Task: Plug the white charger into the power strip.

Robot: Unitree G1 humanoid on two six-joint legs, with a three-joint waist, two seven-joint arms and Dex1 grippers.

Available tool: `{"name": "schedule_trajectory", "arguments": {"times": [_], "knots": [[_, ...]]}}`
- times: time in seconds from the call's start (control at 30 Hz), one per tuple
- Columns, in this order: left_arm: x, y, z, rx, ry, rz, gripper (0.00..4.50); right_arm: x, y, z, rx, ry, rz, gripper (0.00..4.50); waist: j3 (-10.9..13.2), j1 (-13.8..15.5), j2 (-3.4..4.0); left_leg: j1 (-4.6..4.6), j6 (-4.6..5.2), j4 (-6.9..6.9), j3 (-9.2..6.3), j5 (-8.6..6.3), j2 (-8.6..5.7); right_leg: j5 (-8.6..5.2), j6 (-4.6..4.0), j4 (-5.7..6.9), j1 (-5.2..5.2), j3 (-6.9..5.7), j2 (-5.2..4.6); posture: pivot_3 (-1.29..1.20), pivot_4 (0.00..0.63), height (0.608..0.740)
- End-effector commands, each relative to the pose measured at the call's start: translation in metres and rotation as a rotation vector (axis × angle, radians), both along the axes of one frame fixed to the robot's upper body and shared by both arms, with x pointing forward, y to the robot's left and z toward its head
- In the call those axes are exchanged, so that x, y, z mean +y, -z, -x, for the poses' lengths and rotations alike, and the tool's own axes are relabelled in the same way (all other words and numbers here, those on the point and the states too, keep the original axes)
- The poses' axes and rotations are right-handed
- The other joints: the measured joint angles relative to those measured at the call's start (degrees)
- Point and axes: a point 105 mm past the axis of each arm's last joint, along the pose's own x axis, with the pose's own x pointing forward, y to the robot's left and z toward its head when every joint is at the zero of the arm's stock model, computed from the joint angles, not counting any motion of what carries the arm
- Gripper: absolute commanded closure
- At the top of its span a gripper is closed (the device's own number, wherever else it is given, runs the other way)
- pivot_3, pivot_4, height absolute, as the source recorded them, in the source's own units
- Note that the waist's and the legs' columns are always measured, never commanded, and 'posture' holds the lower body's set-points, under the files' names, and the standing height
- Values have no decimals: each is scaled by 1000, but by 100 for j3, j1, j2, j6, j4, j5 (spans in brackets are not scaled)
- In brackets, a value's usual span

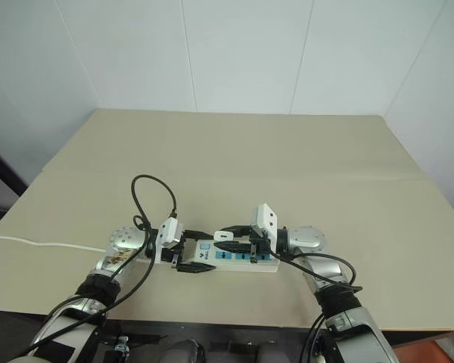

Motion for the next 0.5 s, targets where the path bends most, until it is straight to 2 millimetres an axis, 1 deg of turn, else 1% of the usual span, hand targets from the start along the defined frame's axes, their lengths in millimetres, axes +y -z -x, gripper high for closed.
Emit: {"name": "schedule_trajectory", "arguments": {"times": [0.03,0.1,0.17,0.23,0.27,0.3,0.37,0.43,0.5], "knots": [[8,19,11,56,33,-84,1208,-38,62,7,233,93,213,3384,-8,0,-6,1,0,-1,0,0,0,0,0,-2,1,0,0,0,150,740],[8,19,11,55,32,-84,1208,-36,60,8,223,73,218,3384,-10,0,-6,1,0,-2,0,-1,1,0,0,-3,2,-1,0,0,150,740],[9,19,10,55,31,-83,1208,-33,59,10,209,50,227,2658,-11,5,-7,1,0,-3,0,-1,1,0,0,-3,1,-1,0,0,150,740],[8,19,10,54,31,-82,1208,-30,56,16,226,-5,236,2109,-19,-3,-18,-1,1,-6,-1,-1,1,0,0,-7,-2,-4,0,0,150,740],[9,19,10,54,30,-82,1208,-29,54,18,230,-23,241,1712,-25,-9,-27,3,0,-8,1,-1,4,0,0,-8,2,-3,1,0,150,740],[8,19,10,53,29,-80,1208,-27,52,20,232,-39,237,1425,-30,-20,-36,8,1,-10,1,-1,7,0,-2,-7,4,-3,4,0,150,740],[8,18,10,49,21,-69,1208,-24,48,21,224,-53,232,663,-32,-36,-39,17,0,-20,0,-1,16,-1,-7,-7,7,-5,11,0,150,740],[7,18,9,47,19,-64,1208,-22,47,22,221,-62,234,31,-32,-43,-39,25,0,-31,1,0,18,-5,-13,-7,8,-5,13,0,150,740],[5,17,9,47,17,-58,1208,-20,47,23,212,-67,246,31,-32,-43,-39,27,0,-36,0,0,20,-7,-15,-7,8,-5,15,0,150,740]]}}
